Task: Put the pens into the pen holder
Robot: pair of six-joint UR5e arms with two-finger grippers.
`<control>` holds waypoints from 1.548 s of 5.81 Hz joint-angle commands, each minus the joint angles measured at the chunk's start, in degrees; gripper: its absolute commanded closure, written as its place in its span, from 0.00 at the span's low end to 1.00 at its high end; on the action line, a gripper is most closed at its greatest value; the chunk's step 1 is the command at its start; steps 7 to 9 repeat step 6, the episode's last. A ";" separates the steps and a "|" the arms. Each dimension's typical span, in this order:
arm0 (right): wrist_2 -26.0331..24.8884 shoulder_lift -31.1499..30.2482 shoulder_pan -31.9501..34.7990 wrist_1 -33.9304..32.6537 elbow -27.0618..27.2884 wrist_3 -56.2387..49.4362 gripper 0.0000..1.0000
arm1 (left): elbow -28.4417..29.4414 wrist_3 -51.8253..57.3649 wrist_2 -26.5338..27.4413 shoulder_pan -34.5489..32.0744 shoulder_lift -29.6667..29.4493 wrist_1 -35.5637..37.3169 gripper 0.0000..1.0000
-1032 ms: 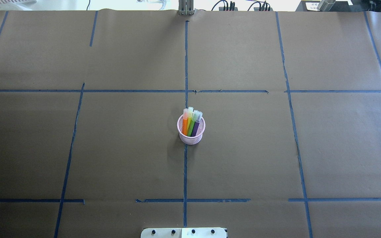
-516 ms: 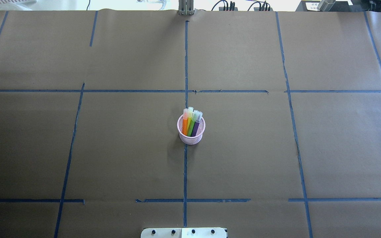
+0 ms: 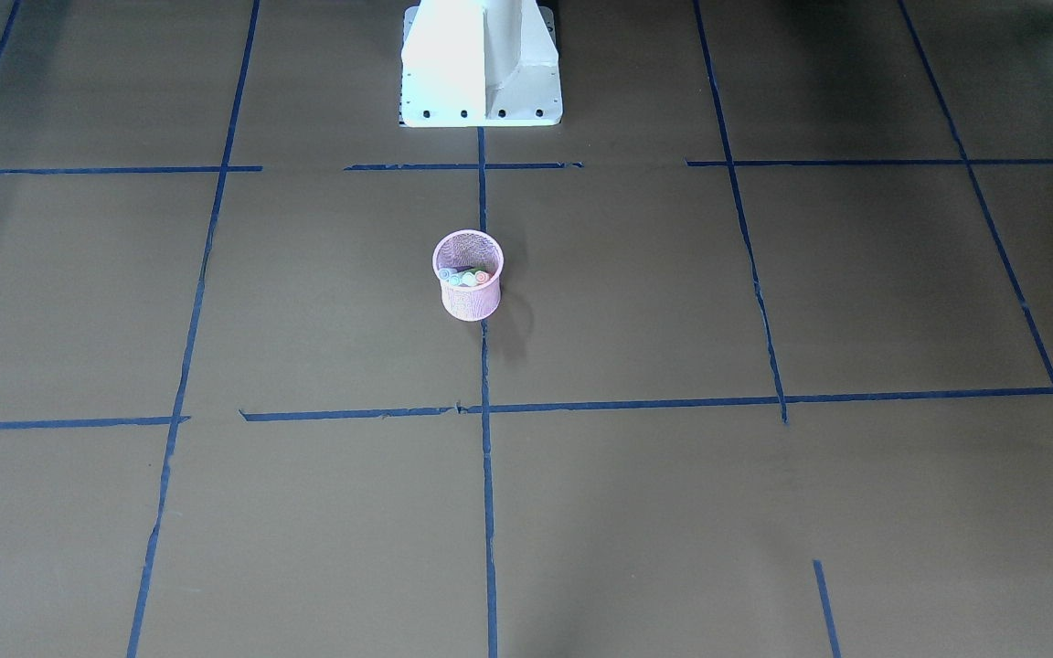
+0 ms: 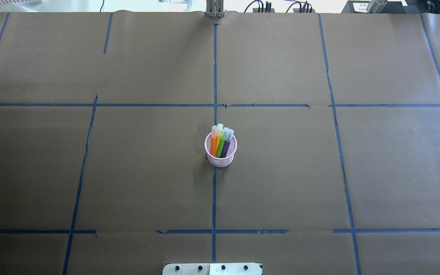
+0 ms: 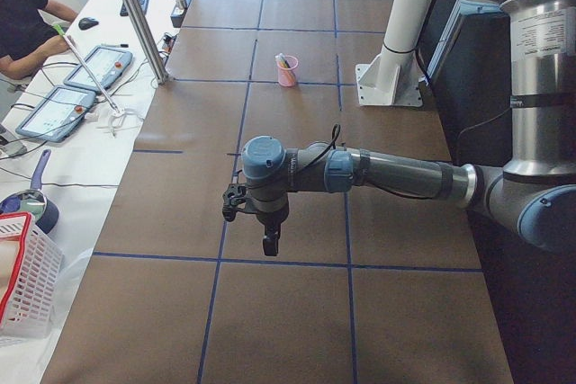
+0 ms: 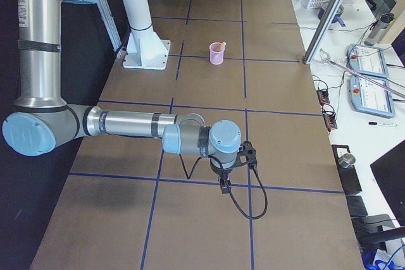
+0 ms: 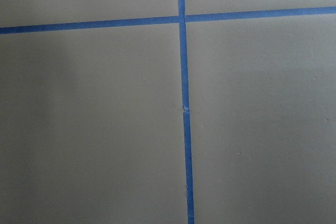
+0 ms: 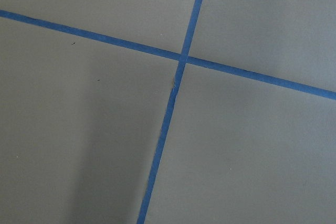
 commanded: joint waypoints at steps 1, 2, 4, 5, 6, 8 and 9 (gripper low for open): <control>-0.20 0.00 -0.42 0.03 -0.09 -0.12 0.00 | -0.02 0.02 0.11 0.00 0.90 -0.16 0.00; -0.21 -0.09 -0.50 0.12 -0.09 -0.03 0.00 | -0.10 0.02 0.11 0.00 1.17 -0.33 0.00; -1.34 -0.09 -0.51 0.29 -0.18 -0.12 0.00 | -0.19 -0.24 0.37 0.09 1.17 -0.42 0.00; -1.26 -0.26 -0.51 0.29 -0.09 -0.03 0.00 | -0.19 -0.24 0.46 0.09 1.17 -0.42 0.00; -1.35 -0.27 -0.68 0.29 -0.35 -0.03 0.00 | -0.19 -0.15 0.46 0.09 1.08 -0.42 0.00; -1.35 -0.27 -0.68 0.29 -0.35 -0.03 0.00 | -0.19 -0.15 0.46 0.09 1.08 -0.42 0.00; -1.35 -0.27 -0.68 0.29 -0.35 -0.03 0.00 | -0.19 -0.15 0.46 0.09 1.08 -0.42 0.00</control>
